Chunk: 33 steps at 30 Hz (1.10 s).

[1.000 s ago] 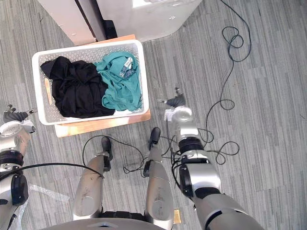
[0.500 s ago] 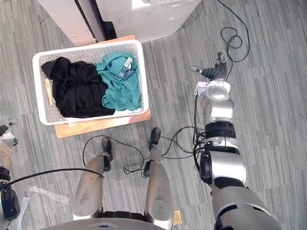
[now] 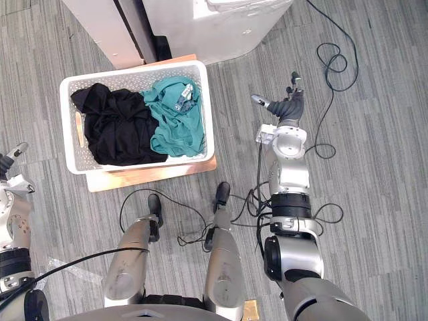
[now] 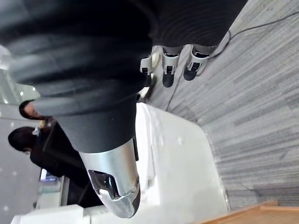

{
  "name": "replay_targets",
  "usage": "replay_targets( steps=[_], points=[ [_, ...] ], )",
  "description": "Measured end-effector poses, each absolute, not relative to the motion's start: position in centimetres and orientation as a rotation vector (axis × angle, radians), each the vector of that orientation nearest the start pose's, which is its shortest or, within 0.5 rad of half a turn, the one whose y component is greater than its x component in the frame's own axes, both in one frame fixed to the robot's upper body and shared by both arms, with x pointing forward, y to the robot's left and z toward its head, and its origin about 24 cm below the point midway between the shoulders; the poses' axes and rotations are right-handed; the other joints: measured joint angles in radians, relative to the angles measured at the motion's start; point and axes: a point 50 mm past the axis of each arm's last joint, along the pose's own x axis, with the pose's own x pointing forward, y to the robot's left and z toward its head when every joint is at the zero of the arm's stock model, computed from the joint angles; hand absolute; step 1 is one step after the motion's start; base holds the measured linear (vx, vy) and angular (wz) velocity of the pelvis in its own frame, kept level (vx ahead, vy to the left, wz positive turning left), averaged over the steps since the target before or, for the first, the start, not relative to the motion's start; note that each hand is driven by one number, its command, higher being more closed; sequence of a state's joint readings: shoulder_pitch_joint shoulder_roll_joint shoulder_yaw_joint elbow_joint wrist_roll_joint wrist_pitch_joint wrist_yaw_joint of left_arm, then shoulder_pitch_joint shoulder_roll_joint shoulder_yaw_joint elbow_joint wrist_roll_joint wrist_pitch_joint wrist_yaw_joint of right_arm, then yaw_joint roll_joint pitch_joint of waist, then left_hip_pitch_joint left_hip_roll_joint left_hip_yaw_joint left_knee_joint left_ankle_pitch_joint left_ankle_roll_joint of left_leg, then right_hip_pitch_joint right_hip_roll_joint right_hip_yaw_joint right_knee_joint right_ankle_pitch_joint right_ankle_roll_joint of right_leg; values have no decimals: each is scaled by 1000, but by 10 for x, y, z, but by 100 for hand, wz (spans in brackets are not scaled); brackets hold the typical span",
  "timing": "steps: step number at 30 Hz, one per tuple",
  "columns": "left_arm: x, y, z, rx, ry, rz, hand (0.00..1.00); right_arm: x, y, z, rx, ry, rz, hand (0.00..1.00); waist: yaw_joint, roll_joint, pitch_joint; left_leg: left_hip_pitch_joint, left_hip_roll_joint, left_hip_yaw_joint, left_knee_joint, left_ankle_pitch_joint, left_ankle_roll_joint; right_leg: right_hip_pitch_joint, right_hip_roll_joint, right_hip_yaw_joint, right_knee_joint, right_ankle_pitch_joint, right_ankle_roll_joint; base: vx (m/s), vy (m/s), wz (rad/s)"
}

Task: Pick up the laundry basket with both hands and put the clothes into the washing machine.

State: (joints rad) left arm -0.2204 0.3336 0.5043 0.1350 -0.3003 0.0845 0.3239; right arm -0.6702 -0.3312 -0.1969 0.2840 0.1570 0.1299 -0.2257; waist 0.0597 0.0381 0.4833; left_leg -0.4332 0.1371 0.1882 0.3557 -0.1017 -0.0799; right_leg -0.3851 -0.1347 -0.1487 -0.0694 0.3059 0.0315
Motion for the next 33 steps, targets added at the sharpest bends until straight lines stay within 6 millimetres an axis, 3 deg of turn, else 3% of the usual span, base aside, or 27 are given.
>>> replay_targets(
  steps=[11,20,28,33],
  points=[
    [268,317,104,-88,-138,699,0,362,-203,184,-75,-275,-213,0,5,0,0,-2,-1,0,0,0,0,-2,0,-1,0,1,0,0,0,0],
    [303,308,103,-118,-77,668,0,374,-172,176,-99,-225,-140,0,4,0,0,-41,5,1,21,-4,-1,-35,3,1,1,4,-5,-16,-1,0],
    [319,306,117,-95,-86,642,0,377,-169,176,-100,-214,-150,0,-1,0,0,-64,9,2,33,-10,0,-59,6,4,11,4,-5,-6,-3,-1],
    [326,298,114,-82,-63,614,0,378,-163,178,-87,-221,-142,0,-7,-1,0,-79,17,4,45,-15,-2,-73,12,9,16,4,-5,-16,-19,-3]
  ],
)
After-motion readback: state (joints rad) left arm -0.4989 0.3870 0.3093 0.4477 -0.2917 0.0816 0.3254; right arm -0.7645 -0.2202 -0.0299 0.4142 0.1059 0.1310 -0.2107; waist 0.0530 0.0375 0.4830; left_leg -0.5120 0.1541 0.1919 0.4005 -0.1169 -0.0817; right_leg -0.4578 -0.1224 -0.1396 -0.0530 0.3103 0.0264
